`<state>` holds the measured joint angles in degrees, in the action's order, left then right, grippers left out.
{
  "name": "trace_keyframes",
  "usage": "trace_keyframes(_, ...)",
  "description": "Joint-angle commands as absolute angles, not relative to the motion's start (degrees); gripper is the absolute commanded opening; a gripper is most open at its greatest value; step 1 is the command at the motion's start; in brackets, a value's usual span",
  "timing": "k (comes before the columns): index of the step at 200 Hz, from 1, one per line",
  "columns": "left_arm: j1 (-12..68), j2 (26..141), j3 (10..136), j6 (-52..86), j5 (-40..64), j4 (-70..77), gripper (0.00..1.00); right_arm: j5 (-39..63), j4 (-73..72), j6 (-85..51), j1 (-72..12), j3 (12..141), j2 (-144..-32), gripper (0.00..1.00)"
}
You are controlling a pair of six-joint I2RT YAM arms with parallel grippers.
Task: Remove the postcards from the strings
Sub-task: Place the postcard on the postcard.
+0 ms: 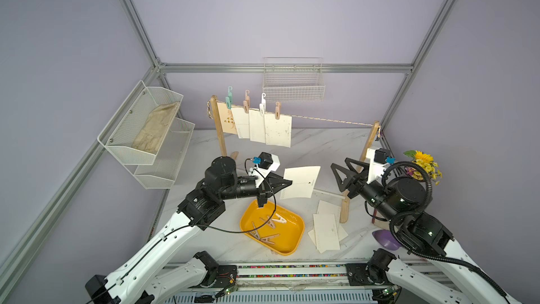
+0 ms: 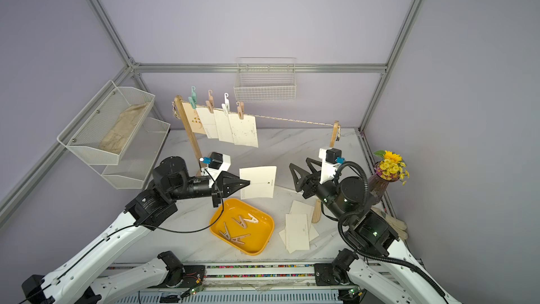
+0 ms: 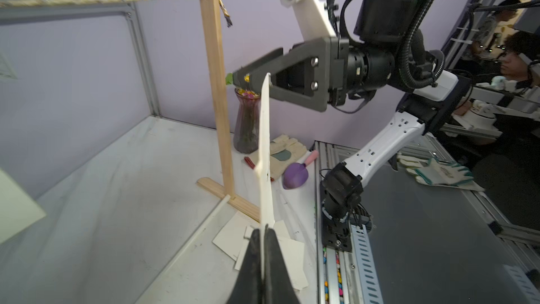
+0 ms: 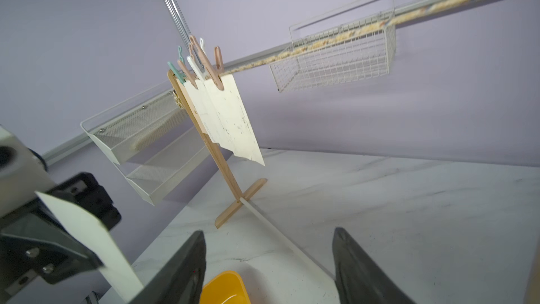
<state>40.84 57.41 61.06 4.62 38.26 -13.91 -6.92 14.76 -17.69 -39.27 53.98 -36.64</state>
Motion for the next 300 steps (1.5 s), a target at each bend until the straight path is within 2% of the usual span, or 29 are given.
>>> trace_keyframes(1, 44.94, 61.35, 59.57, 14.58, 34.78, -8.14, 0.00, -5.37, 12.31, -15.85, -39.38, 56.04, -33.94, 0.69)
trace_keyframes(33, 50.01, 69.90, 56.17, 30.26, 30.65, 1.29, 0.00, -3.71, 9.51, -12.94, -39.38, 57.35, -32.83, 0.69)
trace_keyframes(79, 55.08, 80.47, 57.52, 45.88, 21.02, -1.75, 0.00, -5.32, 3.86, -11.95, -39.38, 56.80, -30.85, 0.68)
trace_keyframes(104, 56.64, 88.03, 58.09, 54.24, 19.81, -1.83, 0.00, -5.71, 1.61, -11.78, -39.39, 55.99, -29.37, 0.68)
trace_keyframes(151, 57.57, 98.22, 63.86, 60.16, 21.71, -3.85, 0.00, -5.97, 2.27, -10.58, -39.40, 56.09, -27.50, 0.69)
trace_keyframes(200, 57.48, 100.81, 67.26, 60.22, 20.71, -8.54, 0.00, -6.26, 2.57, -10.37, -39.42, 54.56, -25.60, 0.69)
trace_keyframes(255, 55.92, 98.87, 67.79, 58.38, 19.25, -12.13, 0.11, -4.77, 2.18, -10.21, -39.38, 53.91, -26.90, 0.72)
trace_keyframes(291, 54.66, 96.70, 66.58, 57.02, 19.92, -12.81, 0.29, -4.26, 3.48, -10.24, -39.43, 54.67, -29.23, 0.73)
trace_keyframes(300, 54.14, 95.70, 66.36, 56.26, 19.88, -12.88, 0.31, -4.42, 3.81, -10.57, -39.38, 54.67, -29.73, 0.74)
